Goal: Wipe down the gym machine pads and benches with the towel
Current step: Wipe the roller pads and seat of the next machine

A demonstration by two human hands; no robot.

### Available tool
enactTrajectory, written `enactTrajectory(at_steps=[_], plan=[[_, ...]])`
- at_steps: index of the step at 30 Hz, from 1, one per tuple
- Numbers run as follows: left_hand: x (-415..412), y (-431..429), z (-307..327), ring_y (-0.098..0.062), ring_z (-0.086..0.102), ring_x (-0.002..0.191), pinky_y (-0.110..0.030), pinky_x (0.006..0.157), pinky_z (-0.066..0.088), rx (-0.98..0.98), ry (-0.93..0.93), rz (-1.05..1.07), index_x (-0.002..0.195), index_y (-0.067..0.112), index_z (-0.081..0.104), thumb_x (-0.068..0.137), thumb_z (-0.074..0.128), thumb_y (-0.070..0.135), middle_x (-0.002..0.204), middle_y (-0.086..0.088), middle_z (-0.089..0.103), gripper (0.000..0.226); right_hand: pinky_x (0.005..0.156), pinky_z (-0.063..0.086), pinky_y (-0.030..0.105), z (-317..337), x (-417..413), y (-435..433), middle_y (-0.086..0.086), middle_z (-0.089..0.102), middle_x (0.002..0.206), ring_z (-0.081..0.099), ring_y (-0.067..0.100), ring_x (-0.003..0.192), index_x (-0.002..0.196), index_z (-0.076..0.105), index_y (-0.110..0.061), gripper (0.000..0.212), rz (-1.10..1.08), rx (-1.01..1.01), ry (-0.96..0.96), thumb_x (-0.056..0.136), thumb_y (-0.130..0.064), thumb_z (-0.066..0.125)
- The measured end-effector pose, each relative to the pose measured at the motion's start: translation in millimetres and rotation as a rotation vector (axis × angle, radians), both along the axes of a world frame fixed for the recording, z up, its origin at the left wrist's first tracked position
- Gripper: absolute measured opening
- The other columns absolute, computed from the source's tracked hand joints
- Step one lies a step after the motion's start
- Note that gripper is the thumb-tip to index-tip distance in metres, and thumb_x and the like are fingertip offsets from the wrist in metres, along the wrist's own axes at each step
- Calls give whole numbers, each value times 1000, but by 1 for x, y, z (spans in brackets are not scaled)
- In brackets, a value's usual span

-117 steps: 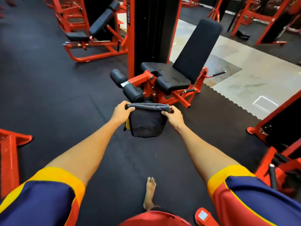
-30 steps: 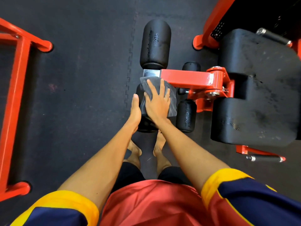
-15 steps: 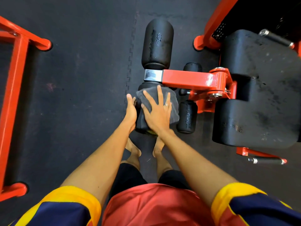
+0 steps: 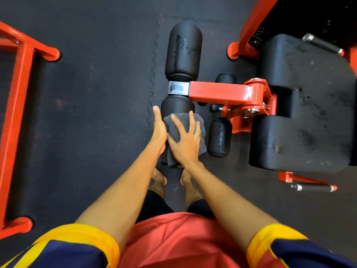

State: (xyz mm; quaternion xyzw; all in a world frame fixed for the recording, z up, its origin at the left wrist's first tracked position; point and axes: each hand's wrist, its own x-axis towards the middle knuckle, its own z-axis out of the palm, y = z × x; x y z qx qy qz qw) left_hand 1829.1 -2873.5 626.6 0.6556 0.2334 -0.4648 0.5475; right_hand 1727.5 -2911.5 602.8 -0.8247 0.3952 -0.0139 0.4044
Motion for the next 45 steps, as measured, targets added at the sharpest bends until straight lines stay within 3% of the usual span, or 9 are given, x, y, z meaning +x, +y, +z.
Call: enactTrajectory(at_steps=[3,6,13,19,25,30,35,40,45], plan=[[-8,-4,-21,-18,25,153,-52,124,18,56,-99,16,156,38,37,48,23,114,164,6,33,132,124,21,57,-1,28,-39,-8,5,172,11,33,156,153,35,-56,60,-69,94,-23,98,-52,59],[-9,-6,9,-17,21,154,-51,126,16,49,-139,11,158,34,32,75,16,99,168,6,24,107,123,26,52,0,22,-38,-9,10,171,16,24,157,154,34,-53,57,-139,128,-103,102,-51,57],[12,6,-6,-22,52,135,-47,118,34,14,-50,-30,149,28,49,82,12,93,144,1,59,100,123,25,58,-8,-32,25,-13,4,172,1,25,159,151,44,-46,52,-44,33,-141,103,-37,60],[-9,-4,-2,-21,38,147,-51,121,30,31,-78,56,157,38,34,51,23,112,162,4,37,129,122,23,58,-1,51,-34,-1,21,170,14,38,155,147,51,-46,47,-180,11,-61,102,-43,59],[-1,6,8,-19,33,149,-43,124,25,24,-133,11,158,24,35,95,11,80,163,1,35,88,121,25,60,-4,25,-9,-1,19,171,11,41,156,148,52,-41,48,-78,-109,-77,101,-38,61],[7,6,3,-24,69,113,-41,105,51,-5,-35,-23,127,20,65,90,12,86,117,-8,75,93,122,20,62,-11,-31,31,-4,11,172,-5,33,159,146,52,-41,52,71,-101,-89,97,-28,63],[-16,-2,-36,-15,35,148,-48,124,24,67,-111,44,155,38,38,48,21,114,160,5,41,132,121,22,62,-6,45,-26,3,24,169,13,45,155,142,57,-42,42,-109,-84,-24,100,-41,61],[-13,-4,33,-18,34,148,-43,123,28,-29,-96,22,161,27,26,89,12,86,162,5,32,94,121,20,63,-8,60,-31,1,24,169,12,45,155,147,52,-40,45,-59,-158,22,102,-44,56],[15,15,-1,-25,45,142,-49,121,32,-14,-9,34,152,20,43,85,7,90,156,-6,47,104,121,22,64,-11,-13,19,1,21,170,4,40,158,145,54,-37,53,63,-197,-74,95,-26,65]])
